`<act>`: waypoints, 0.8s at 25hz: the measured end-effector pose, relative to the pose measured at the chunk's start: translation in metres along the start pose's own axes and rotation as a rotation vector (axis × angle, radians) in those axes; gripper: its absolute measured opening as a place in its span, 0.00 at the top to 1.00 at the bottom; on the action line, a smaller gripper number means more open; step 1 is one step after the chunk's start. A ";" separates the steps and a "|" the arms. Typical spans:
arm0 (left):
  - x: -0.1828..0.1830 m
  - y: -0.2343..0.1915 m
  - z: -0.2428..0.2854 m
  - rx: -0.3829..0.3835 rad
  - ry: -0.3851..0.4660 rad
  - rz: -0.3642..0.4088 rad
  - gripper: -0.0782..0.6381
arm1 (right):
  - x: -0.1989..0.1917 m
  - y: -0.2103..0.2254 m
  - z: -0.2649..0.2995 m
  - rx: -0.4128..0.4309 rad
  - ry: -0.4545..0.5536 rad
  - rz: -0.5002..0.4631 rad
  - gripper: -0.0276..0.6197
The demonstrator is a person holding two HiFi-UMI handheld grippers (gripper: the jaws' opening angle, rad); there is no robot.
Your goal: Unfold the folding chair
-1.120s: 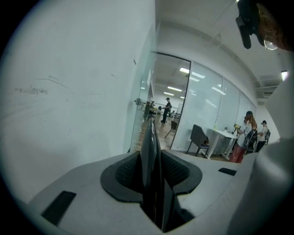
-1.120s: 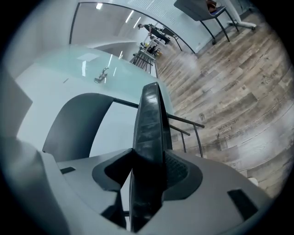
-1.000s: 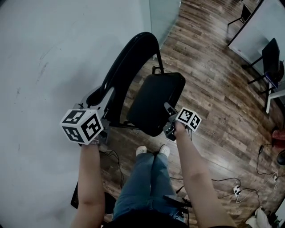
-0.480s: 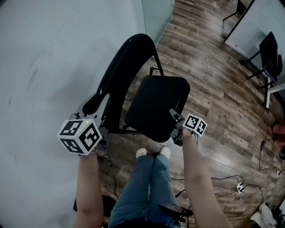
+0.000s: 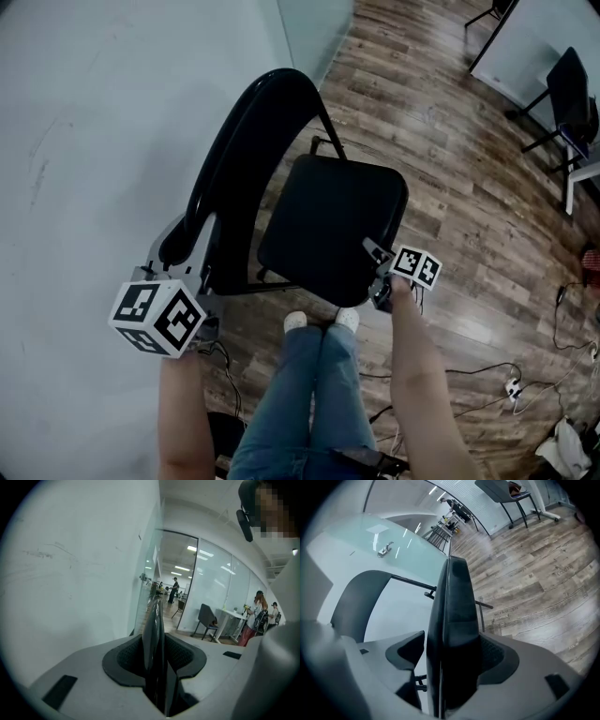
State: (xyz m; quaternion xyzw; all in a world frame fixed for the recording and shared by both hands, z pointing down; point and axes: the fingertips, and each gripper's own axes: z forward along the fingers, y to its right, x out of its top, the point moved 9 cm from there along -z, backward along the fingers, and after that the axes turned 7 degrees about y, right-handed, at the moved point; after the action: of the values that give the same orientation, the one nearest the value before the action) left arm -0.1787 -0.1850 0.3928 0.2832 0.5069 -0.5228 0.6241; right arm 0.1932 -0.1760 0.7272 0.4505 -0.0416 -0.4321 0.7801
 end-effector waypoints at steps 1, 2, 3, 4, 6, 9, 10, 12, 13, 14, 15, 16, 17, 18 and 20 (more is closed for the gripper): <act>-0.003 0.005 0.000 0.003 0.000 0.005 0.71 | 0.000 0.007 0.000 -0.005 -0.009 -0.001 0.43; -0.006 0.010 0.000 0.006 -0.001 0.009 0.71 | -0.001 0.014 0.000 -0.011 -0.019 -0.002 0.41; -0.010 0.012 0.000 0.009 -0.001 0.012 0.71 | -0.002 0.022 0.002 -0.017 -0.031 -0.004 0.40; -0.014 0.013 0.000 0.012 0.000 0.014 0.71 | -0.003 0.028 0.003 -0.023 -0.042 -0.007 0.39; -0.020 0.012 0.003 0.018 -0.002 0.011 0.71 | -0.005 0.040 0.007 -0.033 -0.057 -0.010 0.38; -0.025 0.008 0.008 0.026 -0.008 0.003 0.71 | -0.004 0.055 0.012 -0.040 -0.068 -0.010 0.38; -0.026 0.007 0.009 0.031 -0.009 -0.002 0.71 | -0.004 0.060 0.013 -0.039 -0.072 -0.009 0.38; -0.028 0.006 0.013 0.040 -0.012 -0.012 0.71 | -0.003 0.070 0.015 -0.031 -0.077 -0.003 0.38; -0.028 0.004 0.015 0.043 -0.014 -0.016 0.71 | -0.002 0.075 0.017 -0.026 -0.078 -0.001 0.38; -0.030 0.002 0.018 0.045 -0.015 -0.022 0.71 | 0.000 0.079 0.019 -0.023 -0.077 -0.001 0.38; -0.032 -0.001 0.020 0.047 -0.014 -0.030 0.71 | 0.002 0.083 0.021 -0.022 -0.077 -0.004 0.38; -0.034 -0.004 0.022 0.049 -0.013 -0.038 0.71 | 0.004 0.087 0.024 -0.022 -0.078 -0.008 0.38; -0.037 -0.006 0.023 0.053 -0.012 -0.041 0.71 | 0.005 0.091 0.026 -0.020 -0.080 -0.010 0.38; -0.040 -0.008 0.024 0.057 -0.010 -0.040 0.71 | 0.005 0.094 0.028 -0.015 -0.080 -0.011 0.38; -0.046 -0.013 0.027 0.063 -0.008 -0.034 0.71 | 0.003 0.101 0.032 -0.008 -0.078 -0.009 0.38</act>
State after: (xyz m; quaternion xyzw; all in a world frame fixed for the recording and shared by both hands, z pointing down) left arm -0.1793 -0.1958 0.4464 0.2919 0.4924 -0.5502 0.6080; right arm 0.2442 -0.1772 0.8198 0.4305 -0.0685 -0.4531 0.7776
